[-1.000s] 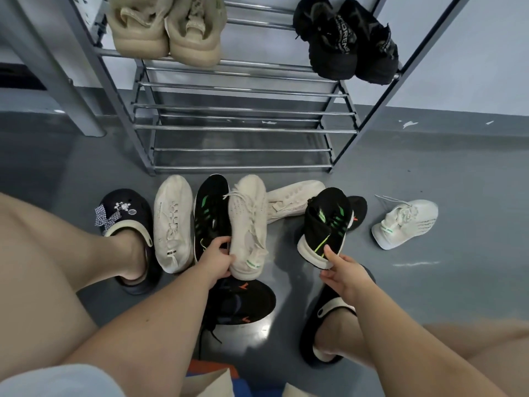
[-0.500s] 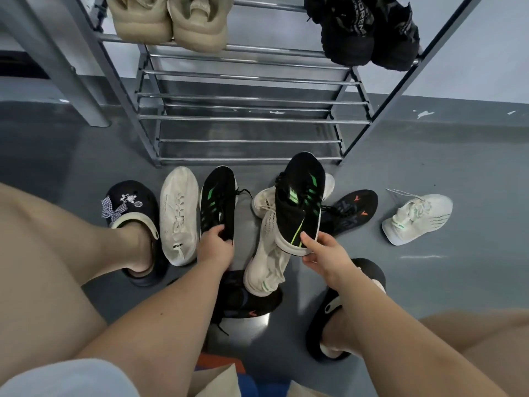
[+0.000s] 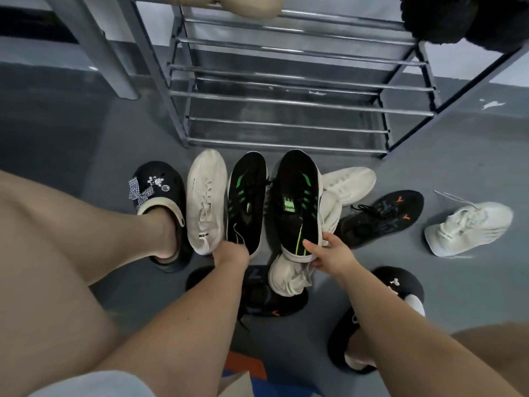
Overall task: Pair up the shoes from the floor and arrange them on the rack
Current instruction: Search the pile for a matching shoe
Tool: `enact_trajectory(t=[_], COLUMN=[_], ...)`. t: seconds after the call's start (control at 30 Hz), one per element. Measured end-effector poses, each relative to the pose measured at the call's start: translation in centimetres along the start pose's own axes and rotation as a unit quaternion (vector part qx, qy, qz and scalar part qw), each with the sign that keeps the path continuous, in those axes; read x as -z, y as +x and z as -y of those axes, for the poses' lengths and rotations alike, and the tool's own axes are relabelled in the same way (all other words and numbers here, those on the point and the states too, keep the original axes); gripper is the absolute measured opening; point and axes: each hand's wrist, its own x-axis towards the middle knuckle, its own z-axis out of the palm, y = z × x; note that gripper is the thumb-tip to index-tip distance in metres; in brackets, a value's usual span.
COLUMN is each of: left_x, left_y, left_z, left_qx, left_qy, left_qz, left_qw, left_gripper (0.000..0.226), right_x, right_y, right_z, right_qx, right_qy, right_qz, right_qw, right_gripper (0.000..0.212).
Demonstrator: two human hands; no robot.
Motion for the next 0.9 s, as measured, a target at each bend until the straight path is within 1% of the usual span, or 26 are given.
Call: enact_trajectory(t=[0.07, 0.13, 0.17, 0.23, 0.27, 0.37, 0.43, 0.5, 0.57, 0.67, 0.7, 0.77, 0.87, 0.9], left_x=[-0.3, -0.4, -0.6, -0.8, -0.8, -0.6, -0.9, -1.4, -1.8, -2.0, -2.0, -2.0, -2.1, -2.2], left_y=[0.2, 0.6, 1.2, 1.7, 1.7, 1.2, 0.6, 0.0, -0.7, -0.6, -0.4, -0.1, 0.1, 0.2], left_z=[0.2, 0.3, 0.4, 0.4, 0.3, 0.0, -0.5, -1.1, -1.6, -1.7, -1.5, -1.2, -1.1, -1.0], left_qx=[0.025, 0.045, 0.058, 0.096, 0.104, 0.125, 0.133, 0.140, 0.144, 0.152, 0.152, 0.150, 0.154, 0.153], left_qy=[-0.049, -0.070, -0.077, -0.138, -0.160, -0.218, -0.290, -0.346, -0.368, -0.378, -0.381, -0.379, -0.383, -0.380], left_qz=[0.007, 0.017, 0.020, 0.042, 0.046, 0.058, 0.104, 0.144, 0.183, 0.198, 0.202, 0.202, 0.203, 0.205], left_qw=[0.998, 0.996, 0.995, 0.985, 0.981, 0.966, 0.942, 0.916, 0.900, 0.892, 0.890, 0.890, 0.888, 0.889], left_gripper=[0.038, 0.041, 0.046, 0.058, 0.060, 0.047, 0.036, 0.033, 0.032, 0.033, 0.034, 0.031, 0.012, 0.008], right_x=[0.0, -0.1, -0.2, -0.3, -0.4, -0.6, -0.6, -0.5, -0.3, -0.3, -0.3, -0.2, 0.1, 0.2], right_y=[0.3, 0.4, 0.3, 0.4, 0.3, 0.4, 0.5, 0.5, 0.6, 0.4, 0.5, 0.6, 1.0, 1.2], right_z=[0.0, 0.1, 0.2, 0.4, 0.6, 1.0, 1.1, 1.2, 1.2, 0.9, 0.7, 0.4, -0.1, -0.1], right_qx=[-0.009, -0.010, -0.006, 0.001, 0.001, -0.007, -0.010, -0.010, -0.016, -0.033, -0.036, -0.040, -0.046, -0.049], right_qy=[-0.001, -0.013, -0.025, -0.034, -0.032, -0.021, -0.022, -0.023, -0.008, 0.040, 0.050, 0.071, 0.077, 0.071], right_qz=[0.004, 0.005, 0.004, 0.005, 0.006, 0.016, 0.019, 0.020, 0.026, 0.049, 0.051, 0.049, 0.046, 0.046], right_qw=[1.000, 1.000, 1.000, 0.999, 0.999, 1.000, 1.000, 0.999, 0.999, 0.997, 0.997, 0.995, 0.995, 0.995], right_gripper=[0.049, 0.048, 0.046, 0.045, 0.044, 0.042, 0.046, 0.049, 0.044, 0.023, 0.020, 0.018, 0.022, 0.025])
